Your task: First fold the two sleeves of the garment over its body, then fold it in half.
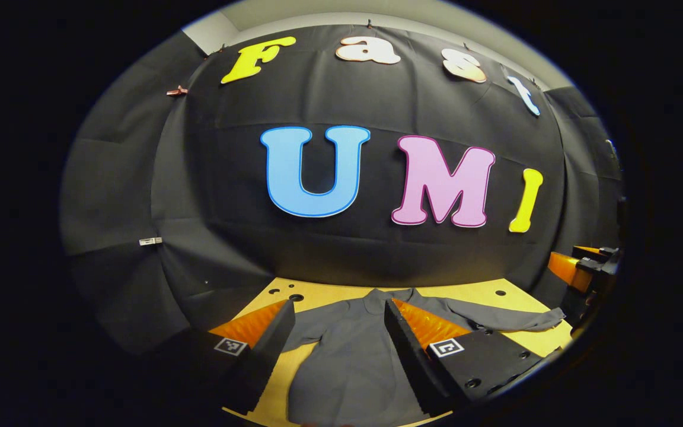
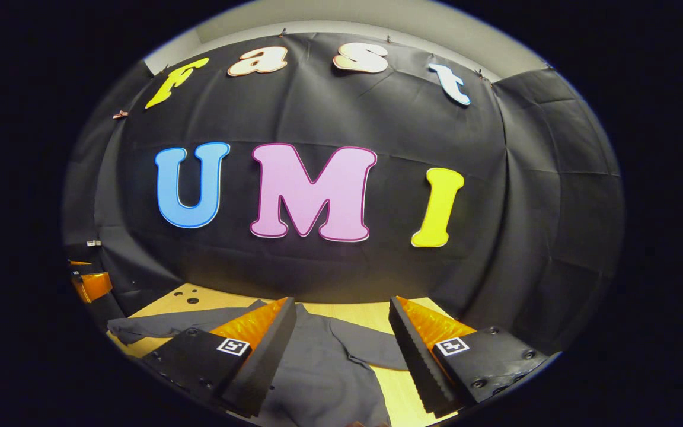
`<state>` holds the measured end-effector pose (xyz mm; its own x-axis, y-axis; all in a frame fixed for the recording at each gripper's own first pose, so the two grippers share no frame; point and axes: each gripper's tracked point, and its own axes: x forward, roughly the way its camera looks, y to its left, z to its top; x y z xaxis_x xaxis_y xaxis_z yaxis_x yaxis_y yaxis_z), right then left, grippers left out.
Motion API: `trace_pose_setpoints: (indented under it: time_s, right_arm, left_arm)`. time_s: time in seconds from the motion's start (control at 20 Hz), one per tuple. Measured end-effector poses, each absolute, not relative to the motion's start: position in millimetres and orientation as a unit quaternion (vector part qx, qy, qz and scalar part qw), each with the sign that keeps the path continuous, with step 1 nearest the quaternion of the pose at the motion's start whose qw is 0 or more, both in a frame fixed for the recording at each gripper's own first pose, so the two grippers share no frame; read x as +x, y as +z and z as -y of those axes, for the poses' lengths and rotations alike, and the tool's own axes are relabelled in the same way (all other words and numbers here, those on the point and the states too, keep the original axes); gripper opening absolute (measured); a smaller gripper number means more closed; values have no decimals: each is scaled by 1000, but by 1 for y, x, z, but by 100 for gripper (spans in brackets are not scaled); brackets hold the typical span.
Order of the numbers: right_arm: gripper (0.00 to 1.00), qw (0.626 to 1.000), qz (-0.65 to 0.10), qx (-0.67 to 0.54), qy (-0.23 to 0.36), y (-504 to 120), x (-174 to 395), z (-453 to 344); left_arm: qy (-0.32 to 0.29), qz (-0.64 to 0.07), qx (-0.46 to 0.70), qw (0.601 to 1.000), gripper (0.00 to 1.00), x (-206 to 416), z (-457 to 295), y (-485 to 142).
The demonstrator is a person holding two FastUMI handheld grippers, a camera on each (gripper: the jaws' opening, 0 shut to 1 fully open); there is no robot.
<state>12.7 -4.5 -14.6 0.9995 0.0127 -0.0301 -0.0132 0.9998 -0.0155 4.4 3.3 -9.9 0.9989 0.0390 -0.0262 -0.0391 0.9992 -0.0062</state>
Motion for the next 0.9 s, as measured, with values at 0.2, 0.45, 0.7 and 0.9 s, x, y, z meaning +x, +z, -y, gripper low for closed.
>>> trace_pose_setpoints:
  time_s: [0.2, 0.45, 0.7, 0.9]
  right_arm:
    - [97, 1000, -27, -9, 9, -24, 21, 10]
    - [98, 999, -35, -15, 9, -33, 35, 21]
    - [98, 998, -59, -6, 4, -51, 54, 40]
    - [98, 997, -78, -9, -16, -67, 73, 71]
  left_arm:
    - [26, -22, -7, 999, 95, 7, -3, -14]
    - [40, -25, -8, 999, 96, 11, -5, -18]
    - [46, -27, -20, 998, 96, 16, 2, -20]
    - [59, -38, -19, 997, 96, 22, 4, -26]
